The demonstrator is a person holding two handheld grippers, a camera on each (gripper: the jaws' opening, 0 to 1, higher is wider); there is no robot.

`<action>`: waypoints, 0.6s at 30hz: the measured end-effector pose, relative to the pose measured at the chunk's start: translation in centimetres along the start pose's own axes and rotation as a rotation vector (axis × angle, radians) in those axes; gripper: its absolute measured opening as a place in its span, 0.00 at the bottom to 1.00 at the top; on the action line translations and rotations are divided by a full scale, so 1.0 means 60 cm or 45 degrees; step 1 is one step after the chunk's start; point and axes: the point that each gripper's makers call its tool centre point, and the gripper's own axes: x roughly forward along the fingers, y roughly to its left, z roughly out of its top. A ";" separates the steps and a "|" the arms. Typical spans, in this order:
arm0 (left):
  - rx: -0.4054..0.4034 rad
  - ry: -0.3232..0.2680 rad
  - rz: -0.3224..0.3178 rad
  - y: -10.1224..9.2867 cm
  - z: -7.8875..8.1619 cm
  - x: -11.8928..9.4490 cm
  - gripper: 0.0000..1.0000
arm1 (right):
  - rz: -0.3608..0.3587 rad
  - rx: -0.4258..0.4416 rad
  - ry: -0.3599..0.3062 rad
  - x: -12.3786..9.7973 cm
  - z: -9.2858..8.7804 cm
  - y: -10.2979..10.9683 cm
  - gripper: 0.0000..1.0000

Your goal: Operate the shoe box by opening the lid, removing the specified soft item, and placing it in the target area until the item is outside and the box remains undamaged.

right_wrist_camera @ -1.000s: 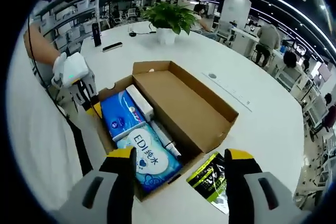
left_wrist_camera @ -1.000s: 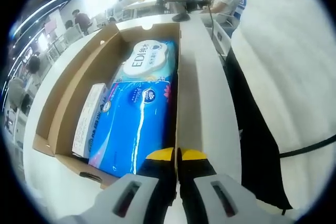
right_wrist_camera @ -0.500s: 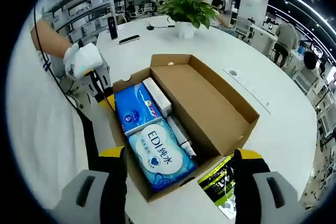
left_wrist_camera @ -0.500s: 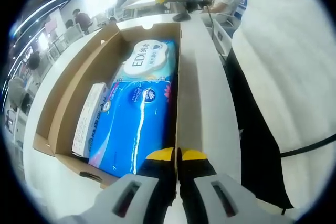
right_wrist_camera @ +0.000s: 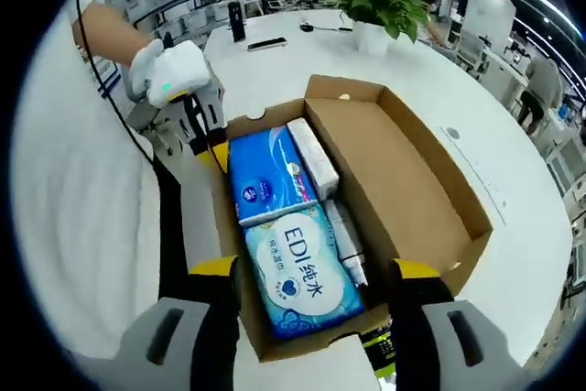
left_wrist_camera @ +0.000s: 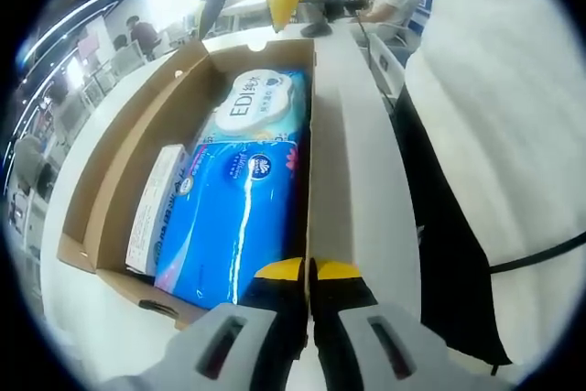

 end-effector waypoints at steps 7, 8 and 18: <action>-0.001 0.000 0.001 0.000 0.000 0.000 0.01 | 0.129 0.039 0.109 0.022 -0.003 0.014 0.62; -0.002 0.001 0.002 0.000 0.000 0.001 0.01 | 0.131 0.057 0.132 0.027 -0.008 0.012 0.62; -0.001 -0.001 0.001 0.001 0.000 0.000 0.01 | 0.168 0.112 0.194 0.077 -0.037 0.014 0.62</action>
